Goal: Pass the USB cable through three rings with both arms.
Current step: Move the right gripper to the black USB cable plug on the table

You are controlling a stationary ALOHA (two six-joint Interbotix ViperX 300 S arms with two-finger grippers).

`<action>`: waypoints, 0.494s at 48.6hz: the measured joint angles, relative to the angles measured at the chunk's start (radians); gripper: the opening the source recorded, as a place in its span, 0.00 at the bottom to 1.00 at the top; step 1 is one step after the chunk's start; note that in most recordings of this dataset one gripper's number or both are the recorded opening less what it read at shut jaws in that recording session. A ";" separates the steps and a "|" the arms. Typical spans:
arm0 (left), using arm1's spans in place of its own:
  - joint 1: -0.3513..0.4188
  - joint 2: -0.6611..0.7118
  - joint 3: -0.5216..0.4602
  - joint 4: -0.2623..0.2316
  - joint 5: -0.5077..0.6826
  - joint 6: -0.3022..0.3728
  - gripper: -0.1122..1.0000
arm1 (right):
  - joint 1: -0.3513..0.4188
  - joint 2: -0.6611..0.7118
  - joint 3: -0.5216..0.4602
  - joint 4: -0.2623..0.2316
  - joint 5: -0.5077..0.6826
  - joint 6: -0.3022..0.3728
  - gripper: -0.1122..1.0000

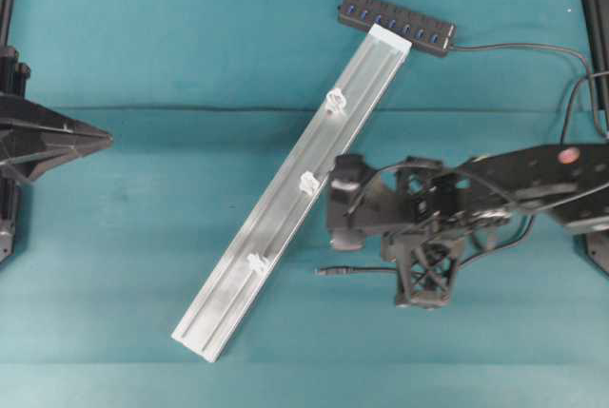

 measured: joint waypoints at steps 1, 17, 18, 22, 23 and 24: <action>0.002 0.000 0.000 0.000 -0.002 0.000 0.10 | 0.002 0.003 0.002 0.002 -0.009 0.000 0.26; 0.026 -0.003 0.000 -0.002 0.000 0.000 0.10 | 0.017 0.109 0.006 -0.037 -0.054 0.000 0.81; 0.026 -0.003 0.000 0.000 0.000 0.000 0.10 | 0.018 0.117 0.008 -0.040 -0.054 0.000 0.80; 0.026 -0.003 0.000 0.000 0.000 0.000 0.10 | 0.026 0.141 0.006 -0.052 -0.055 0.002 0.80; 0.025 -0.003 0.002 0.000 0.000 0.000 0.10 | 0.028 0.147 0.006 -0.052 -0.057 0.000 0.80; 0.026 -0.003 0.000 0.000 0.000 0.000 0.10 | 0.029 0.149 0.008 -0.054 -0.061 0.000 0.80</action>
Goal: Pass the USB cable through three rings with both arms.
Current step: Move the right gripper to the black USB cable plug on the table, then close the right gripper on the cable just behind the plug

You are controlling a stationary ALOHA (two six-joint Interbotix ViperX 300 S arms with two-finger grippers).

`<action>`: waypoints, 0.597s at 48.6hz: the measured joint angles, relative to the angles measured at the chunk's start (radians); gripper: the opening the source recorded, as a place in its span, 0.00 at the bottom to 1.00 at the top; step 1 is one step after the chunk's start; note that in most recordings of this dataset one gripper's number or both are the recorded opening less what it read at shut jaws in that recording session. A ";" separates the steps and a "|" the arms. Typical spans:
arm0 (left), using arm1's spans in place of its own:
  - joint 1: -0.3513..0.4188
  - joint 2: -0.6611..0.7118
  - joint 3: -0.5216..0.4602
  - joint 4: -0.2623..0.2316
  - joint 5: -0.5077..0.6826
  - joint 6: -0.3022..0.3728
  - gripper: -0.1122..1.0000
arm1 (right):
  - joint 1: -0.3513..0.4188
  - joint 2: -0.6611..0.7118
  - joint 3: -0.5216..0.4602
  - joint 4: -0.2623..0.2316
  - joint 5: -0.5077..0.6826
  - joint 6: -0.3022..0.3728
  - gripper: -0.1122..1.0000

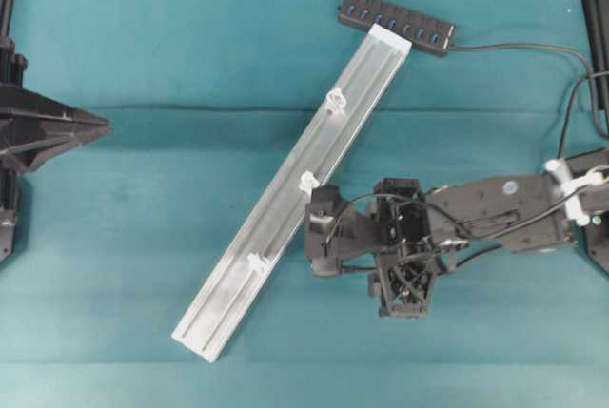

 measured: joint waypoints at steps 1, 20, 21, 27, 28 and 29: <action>0.000 0.000 0.000 0.000 0.000 0.000 0.10 | 0.002 0.005 -0.002 0.000 -0.003 0.000 0.80; 0.000 0.000 0.000 -0.002 0.000 0.000 0.10 | 0.005 0.060 0.000 -0.002 -0.091 0.002 0.80; -0.002 0.000 0.000 -0.002 0.000 0.000 0.10 | 0.006 0.063 0.000 -0.005 -0.092 0.002 0.80; 0.000 0.000 0.000 0.000 0.000 0.000 0.10 | 0.006 0.074 0.000 -0.005 -0.097 0.002 0.80; 0.000 0.000 0.000 -0.002 0.000 0.000 0.10 | 0.006 0.075 0.002 -0.005 -0.097 0.000 0.80; 0.000 0.000 0.000 0.000 0.000 0.000 0.10 | 0.006 0.075 0.002 -0.005 -0.097 0.002 0.80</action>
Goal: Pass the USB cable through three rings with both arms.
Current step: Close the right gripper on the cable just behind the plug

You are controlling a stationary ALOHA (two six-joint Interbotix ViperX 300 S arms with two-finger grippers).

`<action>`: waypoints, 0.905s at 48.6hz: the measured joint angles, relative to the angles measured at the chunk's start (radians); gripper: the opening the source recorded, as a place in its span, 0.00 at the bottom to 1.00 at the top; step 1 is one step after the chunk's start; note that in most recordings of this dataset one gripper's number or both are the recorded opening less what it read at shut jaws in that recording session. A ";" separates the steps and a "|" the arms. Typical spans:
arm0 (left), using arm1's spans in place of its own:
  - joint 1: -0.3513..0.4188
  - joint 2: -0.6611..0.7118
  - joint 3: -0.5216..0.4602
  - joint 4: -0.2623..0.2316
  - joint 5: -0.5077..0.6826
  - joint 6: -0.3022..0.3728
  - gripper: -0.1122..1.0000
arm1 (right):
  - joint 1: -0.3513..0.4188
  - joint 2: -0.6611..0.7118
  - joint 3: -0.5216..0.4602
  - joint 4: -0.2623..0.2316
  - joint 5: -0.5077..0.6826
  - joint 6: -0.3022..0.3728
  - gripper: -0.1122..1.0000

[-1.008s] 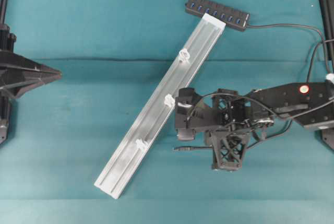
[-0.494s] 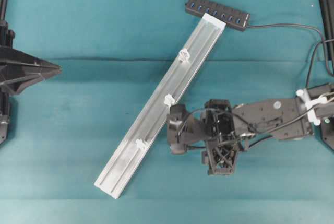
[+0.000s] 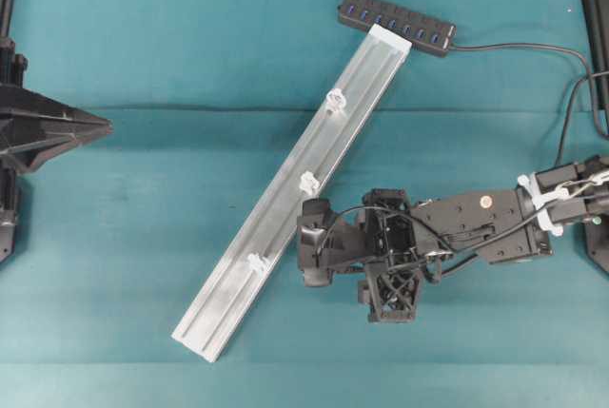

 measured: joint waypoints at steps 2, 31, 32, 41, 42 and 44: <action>-0.002 0.000 0.000 0.000 0.000 0.000 0.10 | 0.000 0.002 0.000 0.000 0.000 0.000 0.80; 0.000 -0.002 0.000 0.000 0.000 0.000 0.10 | -0.003 0.000 0.017 -0.006 -0.011 0.060 0.59; 0.000 -0.002 0.000 0.000 0.002 0.000 0.10 | -0.003 0.002 0.015 -0.006 -0.011 0.060 0.56; -0.002 -0.002 0.000 0.000 0.000 0.000 0.10 | -0.006 0.002 0.017 -0.006 -0.011 0.060 0.46; 0.000 -0.002 0.000 -0.002 0.000 0.000 0.10 | -0.006 0.002 0.017 -0.006 -0.009 0.060 0.46; 0.000 -0.002 0.000 0.000 0.000 0.000 0.10 | -0.006 0.002 0.017 -0.006 -0.009 0.060 0.46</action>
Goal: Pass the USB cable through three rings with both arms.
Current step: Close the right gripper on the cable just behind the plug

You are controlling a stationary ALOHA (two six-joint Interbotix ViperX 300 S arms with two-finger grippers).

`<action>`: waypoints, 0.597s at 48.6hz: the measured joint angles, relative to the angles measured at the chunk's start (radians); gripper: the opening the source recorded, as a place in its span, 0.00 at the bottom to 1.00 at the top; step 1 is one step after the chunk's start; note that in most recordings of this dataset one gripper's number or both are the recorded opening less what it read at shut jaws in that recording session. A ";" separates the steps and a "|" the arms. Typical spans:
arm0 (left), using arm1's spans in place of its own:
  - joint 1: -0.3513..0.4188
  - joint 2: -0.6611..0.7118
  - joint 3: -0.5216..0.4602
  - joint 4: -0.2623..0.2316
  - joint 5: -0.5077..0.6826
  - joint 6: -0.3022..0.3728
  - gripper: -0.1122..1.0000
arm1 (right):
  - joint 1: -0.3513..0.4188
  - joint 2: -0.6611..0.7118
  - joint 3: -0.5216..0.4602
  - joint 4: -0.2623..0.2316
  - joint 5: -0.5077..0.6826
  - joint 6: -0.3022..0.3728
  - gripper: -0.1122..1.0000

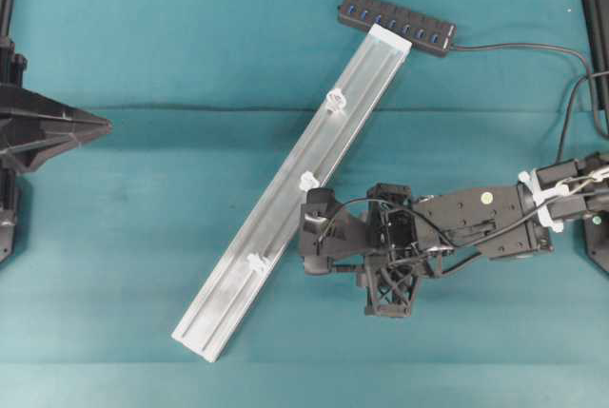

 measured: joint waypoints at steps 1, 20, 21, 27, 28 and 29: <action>0.000 0.000 0.000 0.000 0.000 0.000 0.10 | 0.000 0.000 0.000 0.000 0.000 0.000 0.46; 0.003 0.000 0.000 0.000 0.002 0.000 0.10 | 0.015 0.000 -0.017 0.002 0.057 0.000 0.22; 0.003 0.000 0.000 0.000 0.000 0.000 0.10 | 0.017 0.000 -0.017 0.002 0.058 0.000 0.19; 0.005 0.000 0.000 0.000 0.002 0.000 0.10 | 0.018 0.000 -0.017 0.002 0.063 0.000 0.17; 0.005 0.000 0.000 0.000 0.002 0.000 0.10 | 0.018 0.000 -0.017 0.002 0.064 0.000 0.17; 0.006 0.000 0.000 0.000 0.002 0.000 0.10 | 0.018 0.000 -0.017 0.002 0.064 0.000 0.17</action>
